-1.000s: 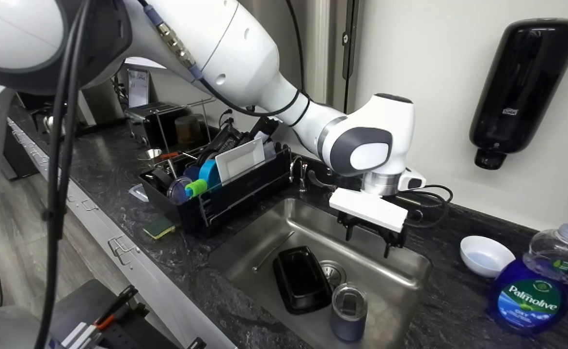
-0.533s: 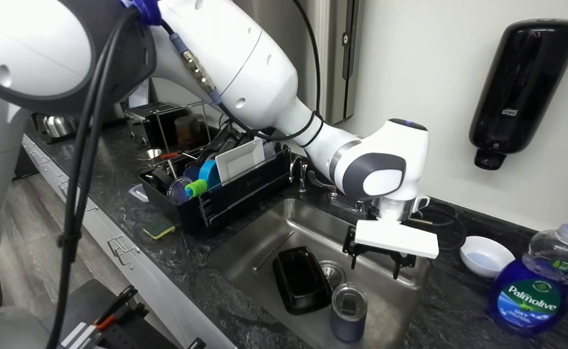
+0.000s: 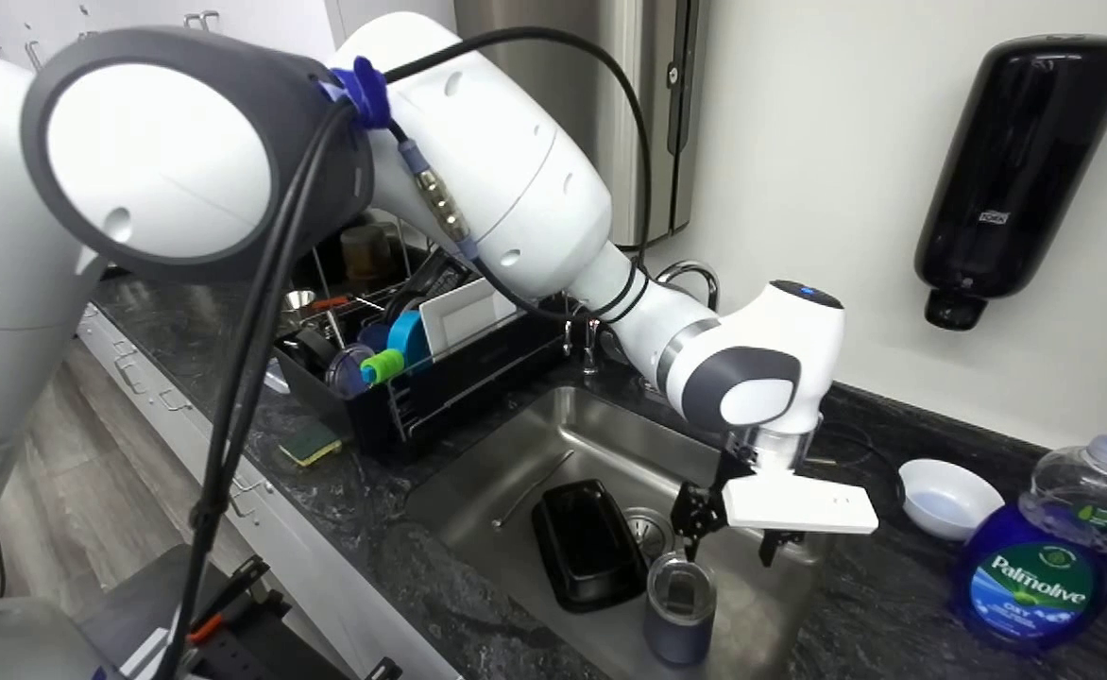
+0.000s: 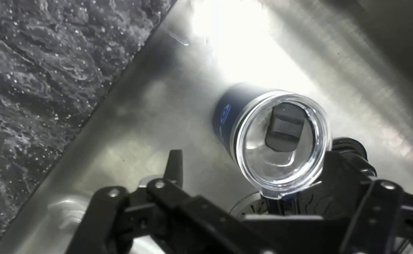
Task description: Take the lid off the travel mug and put it on the black Tupperware
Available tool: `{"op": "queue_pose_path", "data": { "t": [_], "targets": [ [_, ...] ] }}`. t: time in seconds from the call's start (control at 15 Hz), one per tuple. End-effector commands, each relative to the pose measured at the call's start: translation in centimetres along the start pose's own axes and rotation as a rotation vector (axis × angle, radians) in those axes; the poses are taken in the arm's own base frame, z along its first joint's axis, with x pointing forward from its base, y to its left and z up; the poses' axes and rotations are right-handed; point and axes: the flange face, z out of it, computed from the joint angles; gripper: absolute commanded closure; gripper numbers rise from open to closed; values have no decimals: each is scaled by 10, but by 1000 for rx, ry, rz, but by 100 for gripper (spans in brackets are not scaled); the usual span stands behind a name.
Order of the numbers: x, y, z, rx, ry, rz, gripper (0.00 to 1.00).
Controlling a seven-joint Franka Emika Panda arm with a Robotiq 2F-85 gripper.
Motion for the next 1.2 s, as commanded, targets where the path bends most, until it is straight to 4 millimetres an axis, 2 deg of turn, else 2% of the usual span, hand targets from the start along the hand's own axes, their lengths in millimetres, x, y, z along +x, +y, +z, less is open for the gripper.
{"op": "queue_pose_path", "data": {
  "t": [0.0,0.27,0.4,0.87,1.13],
  "targets": [
    [-3,17,18,42,27,-60,0],
    [-6,28,39,116,19,-84,0],
    [-3,30,42,150,15,-94,0],
    [18,29,19,243,-1,-115,0],
    [25,27,26,278,3,-118,0]
  ]
}}
